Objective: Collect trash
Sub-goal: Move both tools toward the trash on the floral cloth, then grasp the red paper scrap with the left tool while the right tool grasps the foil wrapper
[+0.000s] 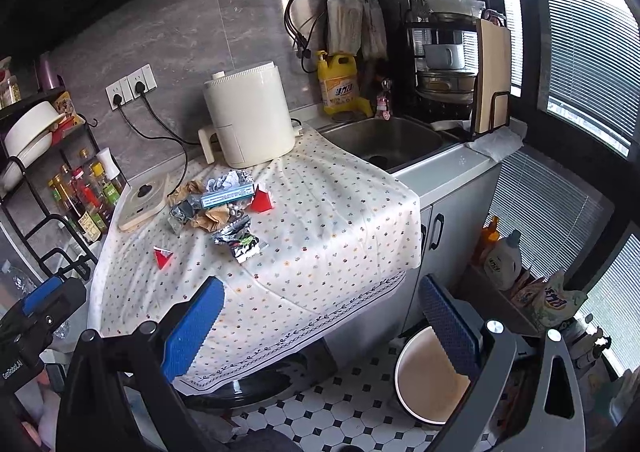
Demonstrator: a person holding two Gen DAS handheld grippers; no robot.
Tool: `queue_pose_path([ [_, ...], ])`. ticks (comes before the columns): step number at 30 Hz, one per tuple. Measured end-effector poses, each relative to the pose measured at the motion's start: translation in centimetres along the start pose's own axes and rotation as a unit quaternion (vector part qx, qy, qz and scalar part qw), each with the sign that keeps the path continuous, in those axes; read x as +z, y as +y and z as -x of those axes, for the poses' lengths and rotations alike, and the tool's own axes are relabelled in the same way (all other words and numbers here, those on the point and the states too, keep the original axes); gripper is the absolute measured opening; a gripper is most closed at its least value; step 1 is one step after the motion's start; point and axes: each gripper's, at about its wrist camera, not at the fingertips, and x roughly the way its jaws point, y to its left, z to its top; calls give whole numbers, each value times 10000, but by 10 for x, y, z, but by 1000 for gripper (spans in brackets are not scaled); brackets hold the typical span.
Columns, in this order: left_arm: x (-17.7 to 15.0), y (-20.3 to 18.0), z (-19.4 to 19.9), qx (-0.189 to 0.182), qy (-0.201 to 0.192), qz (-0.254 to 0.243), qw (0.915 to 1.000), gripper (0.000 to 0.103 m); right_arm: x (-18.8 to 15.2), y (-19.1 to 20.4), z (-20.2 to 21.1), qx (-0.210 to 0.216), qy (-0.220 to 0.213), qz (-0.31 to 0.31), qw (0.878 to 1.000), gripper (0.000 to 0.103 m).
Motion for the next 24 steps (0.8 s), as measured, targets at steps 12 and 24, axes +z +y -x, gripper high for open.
queue_pose_path([
  [12, 7, 18, -24, 73, 43, 77, 9999, 97, 6, 13, -21, -10, 44, 98, 9999, 95],
  [24, 30, 87, -88, 307, 360, 550, 9974, 97, 46, 48, -89, 520, 263, 108, 9982, 95],
])
